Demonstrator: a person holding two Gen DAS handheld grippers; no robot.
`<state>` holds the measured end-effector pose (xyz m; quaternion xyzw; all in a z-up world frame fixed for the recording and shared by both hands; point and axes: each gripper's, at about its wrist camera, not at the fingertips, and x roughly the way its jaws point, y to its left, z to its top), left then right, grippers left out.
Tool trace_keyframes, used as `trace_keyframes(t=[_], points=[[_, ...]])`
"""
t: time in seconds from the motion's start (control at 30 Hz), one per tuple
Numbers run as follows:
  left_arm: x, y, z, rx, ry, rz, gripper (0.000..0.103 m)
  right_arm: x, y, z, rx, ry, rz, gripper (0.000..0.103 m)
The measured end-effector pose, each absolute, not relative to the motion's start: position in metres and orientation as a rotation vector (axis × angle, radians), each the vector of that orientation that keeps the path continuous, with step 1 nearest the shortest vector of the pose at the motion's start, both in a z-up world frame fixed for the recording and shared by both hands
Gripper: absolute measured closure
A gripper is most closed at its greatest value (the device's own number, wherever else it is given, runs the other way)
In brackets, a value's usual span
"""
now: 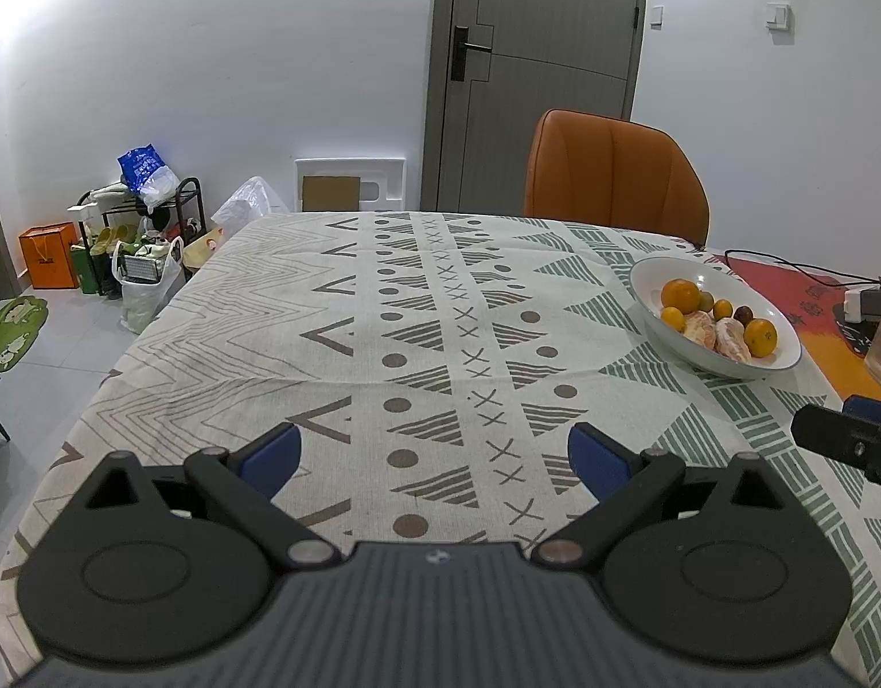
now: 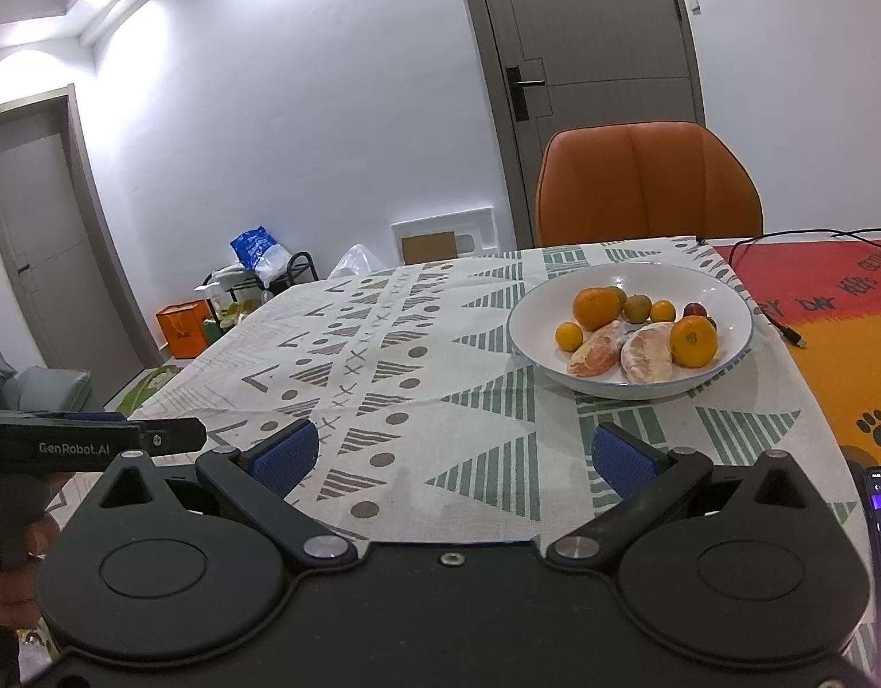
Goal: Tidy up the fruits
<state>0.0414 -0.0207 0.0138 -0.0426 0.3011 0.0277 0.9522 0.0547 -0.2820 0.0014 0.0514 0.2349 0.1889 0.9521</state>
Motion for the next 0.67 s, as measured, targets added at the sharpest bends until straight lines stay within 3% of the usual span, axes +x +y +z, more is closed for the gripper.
trace_keyframes(t=[0.67], points=[[0.0468,-0.0188,0.0117,-0.079,0.625,0.045,0.004,0.0583,-0.2828,-0.0007,0.099,0.487,0.377,0.0]])
